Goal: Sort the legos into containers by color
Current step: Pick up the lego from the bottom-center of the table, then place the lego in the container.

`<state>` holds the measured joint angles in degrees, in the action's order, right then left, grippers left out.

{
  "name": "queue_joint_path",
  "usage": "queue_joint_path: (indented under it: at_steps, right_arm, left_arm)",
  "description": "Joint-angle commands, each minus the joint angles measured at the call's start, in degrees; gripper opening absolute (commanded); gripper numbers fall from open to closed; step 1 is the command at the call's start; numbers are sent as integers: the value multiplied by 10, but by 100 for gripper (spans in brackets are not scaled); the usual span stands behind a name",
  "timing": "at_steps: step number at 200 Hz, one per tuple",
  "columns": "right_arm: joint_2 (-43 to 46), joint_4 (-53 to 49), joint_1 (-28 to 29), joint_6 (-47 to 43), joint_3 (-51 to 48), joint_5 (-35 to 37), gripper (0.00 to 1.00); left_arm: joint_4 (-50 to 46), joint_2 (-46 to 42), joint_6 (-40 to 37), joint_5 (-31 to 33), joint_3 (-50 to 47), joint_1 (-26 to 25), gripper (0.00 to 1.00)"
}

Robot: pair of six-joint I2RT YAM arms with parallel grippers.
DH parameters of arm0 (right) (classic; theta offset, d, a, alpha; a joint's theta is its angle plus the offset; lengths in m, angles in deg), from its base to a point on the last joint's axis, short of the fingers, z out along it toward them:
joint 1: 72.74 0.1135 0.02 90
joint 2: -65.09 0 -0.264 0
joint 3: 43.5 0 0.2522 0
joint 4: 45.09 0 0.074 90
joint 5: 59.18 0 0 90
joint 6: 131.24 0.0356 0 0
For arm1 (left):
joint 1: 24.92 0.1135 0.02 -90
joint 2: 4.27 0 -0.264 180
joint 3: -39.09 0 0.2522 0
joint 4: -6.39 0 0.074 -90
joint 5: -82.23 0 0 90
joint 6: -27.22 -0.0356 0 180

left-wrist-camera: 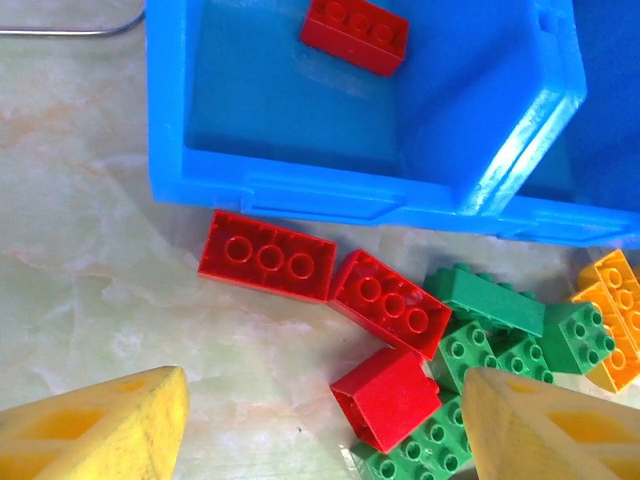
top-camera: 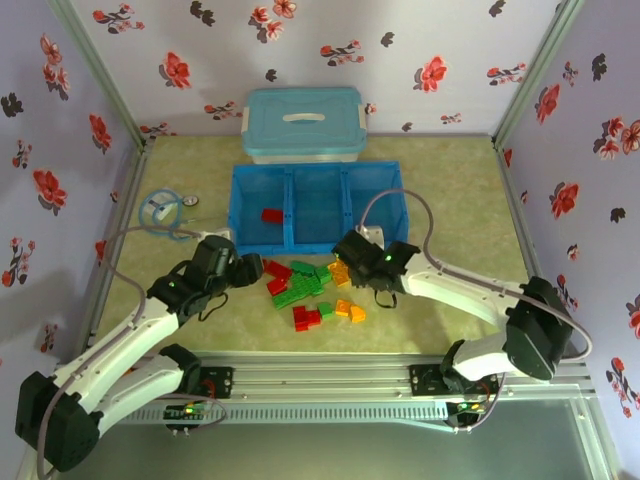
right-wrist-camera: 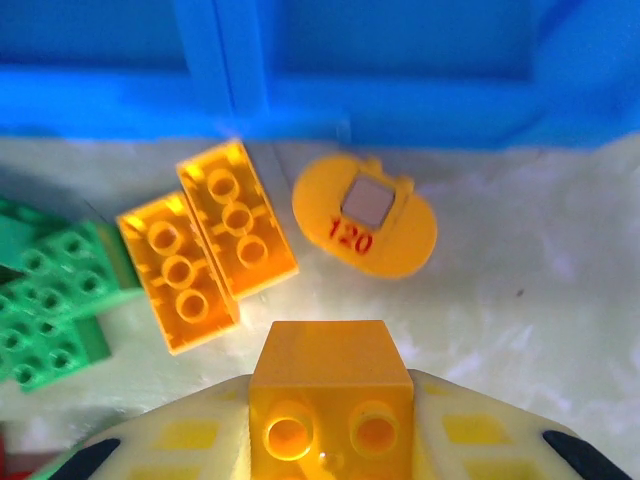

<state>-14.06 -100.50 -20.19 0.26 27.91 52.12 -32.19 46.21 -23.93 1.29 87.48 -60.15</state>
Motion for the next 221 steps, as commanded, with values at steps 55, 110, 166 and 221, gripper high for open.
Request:
queue_joint_path:
  at_steps: [55, 110, 166, 221]
  right_arm:
    - [-47, -21, -158, -142, 147, -12, 27]
    - [-139, 5, -239, -171, 218, -85, 28]
    - [-153, -5, -246, -178, 270, -106, 86]
    - [-76, 30, -214, -168, 166, -119, 83]
  left_arm:
    - [-5, -24, -8, 44, -8, -104, 71]
    - [3, -31, 16, 65, -32, -168, 70]
    - [17, 0, 17, 46, -36, -185, 70]
    - [47, 87, 17, -20, -31, -186, 67]
